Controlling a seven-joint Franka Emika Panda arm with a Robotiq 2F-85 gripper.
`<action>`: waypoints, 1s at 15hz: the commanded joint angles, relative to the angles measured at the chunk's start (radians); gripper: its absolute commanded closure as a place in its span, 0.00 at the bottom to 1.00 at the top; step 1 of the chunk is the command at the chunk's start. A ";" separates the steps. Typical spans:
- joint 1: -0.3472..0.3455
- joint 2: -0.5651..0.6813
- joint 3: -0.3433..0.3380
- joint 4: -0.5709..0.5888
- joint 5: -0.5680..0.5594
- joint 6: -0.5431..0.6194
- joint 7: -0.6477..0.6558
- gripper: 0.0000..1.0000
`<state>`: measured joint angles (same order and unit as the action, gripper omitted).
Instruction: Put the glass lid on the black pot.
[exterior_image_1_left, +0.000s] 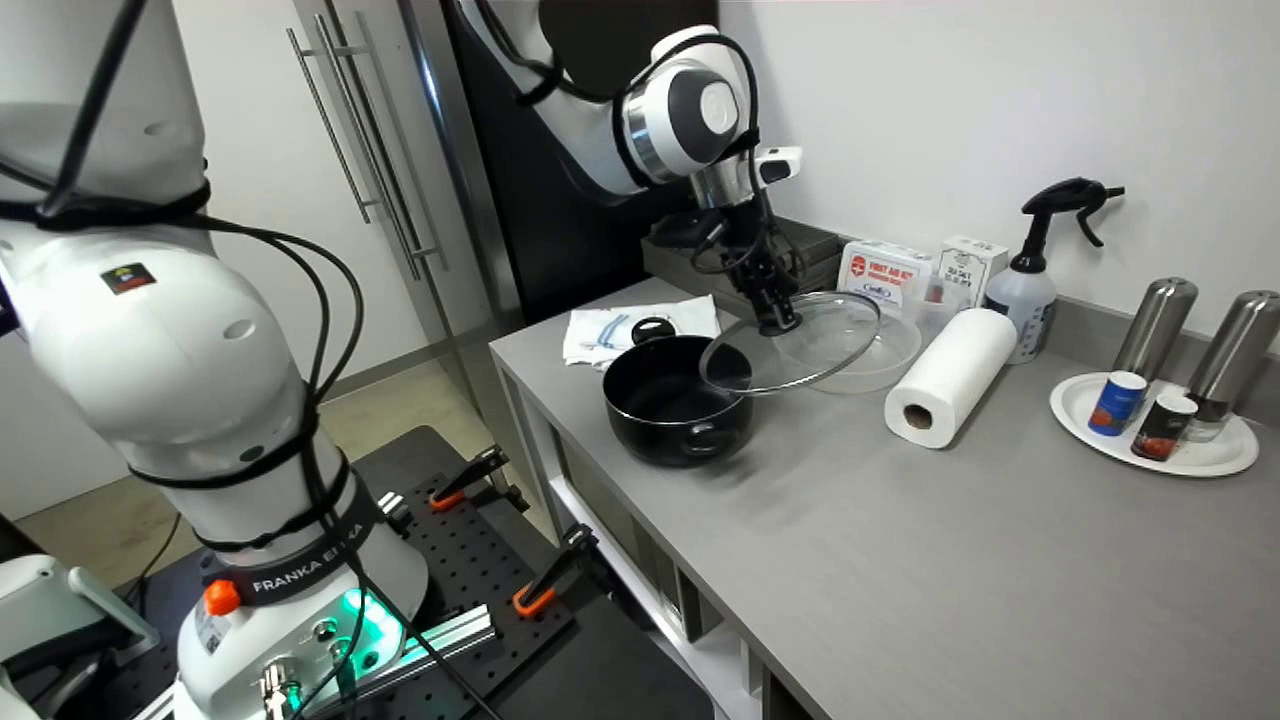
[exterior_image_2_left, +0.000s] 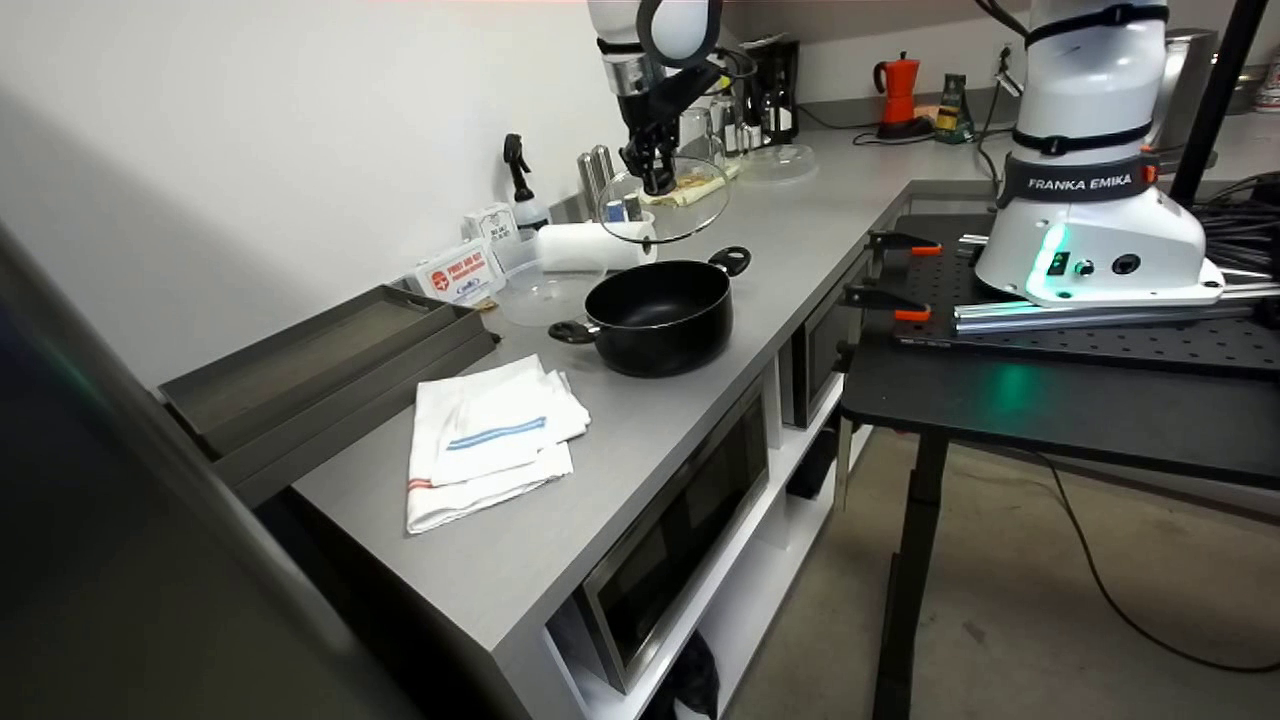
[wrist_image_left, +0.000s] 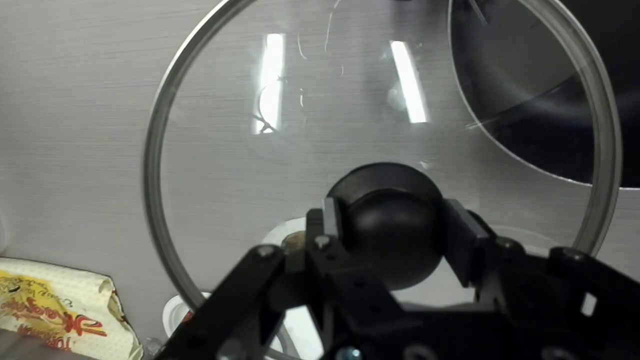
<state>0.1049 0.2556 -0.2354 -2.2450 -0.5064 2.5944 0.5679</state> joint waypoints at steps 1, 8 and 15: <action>0.013 -0.030 0.024 -0.029 -0.029 -0.007 0.012 0.74; 0.011 -0.027 0.098 -0.066 0.018 0.012 -0.067 0.74; -0.006 -0.030 0.170 -0.098 0.161 0.041 -0.224 0.74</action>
<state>0.1123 0.2574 -0.0937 -2.3218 -0.4104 2.6226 0.4282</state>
